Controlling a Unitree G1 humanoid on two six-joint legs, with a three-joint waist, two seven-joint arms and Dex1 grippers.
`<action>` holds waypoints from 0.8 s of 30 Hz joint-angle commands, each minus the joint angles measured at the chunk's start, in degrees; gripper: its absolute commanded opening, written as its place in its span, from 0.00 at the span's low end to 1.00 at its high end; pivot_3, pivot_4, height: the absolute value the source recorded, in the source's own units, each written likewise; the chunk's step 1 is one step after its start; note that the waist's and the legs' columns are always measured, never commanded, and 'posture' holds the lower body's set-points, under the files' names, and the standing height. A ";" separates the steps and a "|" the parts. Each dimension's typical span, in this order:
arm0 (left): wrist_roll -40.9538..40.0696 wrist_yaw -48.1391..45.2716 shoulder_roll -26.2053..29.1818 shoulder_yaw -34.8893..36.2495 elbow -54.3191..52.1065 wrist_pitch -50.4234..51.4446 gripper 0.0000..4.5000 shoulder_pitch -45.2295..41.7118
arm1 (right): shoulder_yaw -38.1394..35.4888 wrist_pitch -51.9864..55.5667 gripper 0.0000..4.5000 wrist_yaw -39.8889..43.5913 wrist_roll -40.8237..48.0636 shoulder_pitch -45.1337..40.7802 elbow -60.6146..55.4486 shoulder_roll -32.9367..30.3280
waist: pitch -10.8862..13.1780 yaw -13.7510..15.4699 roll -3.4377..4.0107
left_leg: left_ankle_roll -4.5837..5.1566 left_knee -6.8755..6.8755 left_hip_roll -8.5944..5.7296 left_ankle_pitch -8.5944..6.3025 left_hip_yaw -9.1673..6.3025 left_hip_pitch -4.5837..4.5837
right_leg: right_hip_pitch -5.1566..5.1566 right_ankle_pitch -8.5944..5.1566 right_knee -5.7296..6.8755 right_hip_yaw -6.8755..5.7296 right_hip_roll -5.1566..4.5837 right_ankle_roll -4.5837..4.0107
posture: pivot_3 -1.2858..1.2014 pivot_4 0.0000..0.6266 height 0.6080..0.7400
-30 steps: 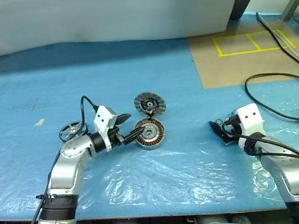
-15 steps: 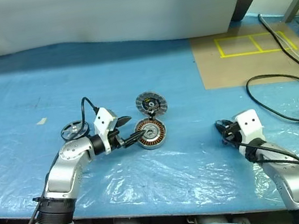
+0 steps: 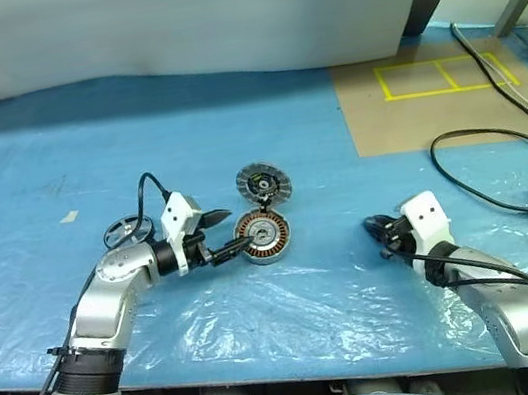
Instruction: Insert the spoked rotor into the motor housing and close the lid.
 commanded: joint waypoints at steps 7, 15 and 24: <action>0.50 -5.34 3.64 0.43 2.40 -6.75 0.90 -2.57 | 6.23 9.92 0.13 13.28 11.67 -10.39 -7.81 -8.00 | 0.00 0.17 0.00 | 0.00 0.04 -0.01 0.00 0.00 0.03 | 0.04 0.01 0.04 0.00 -0.01 0.00 | 0.52 0.24 1.00; 1.08 -7.35 5.19 -0.12 2.23 -8.38 0.90 -2.09 | 14.98 4.23 0.13 18.27 7.27 -23.40 2.63 -7.70 | 0.00 -0.06 0.01 | -0.01 0.04 0.02 0.01 0.00 -0.05 | -0.04 0.01 0.07 0.00 0.02 -0.02 | 0.52 0.24 1.00; 2.42 -8.29 7.05 -1.50 0.94 -9.70 0.90 1.04 | 18.62 4.04 0.13 21.42 7.33 -30.00 13.43 -2.57 | 0.00 0.15 0.00 | -0.01 0.08 0.01 0.01 0.01 -0.09 | -0.05 0.01 0.11 -0.01 0.01 -0.03 | 0.52 0.24 1.00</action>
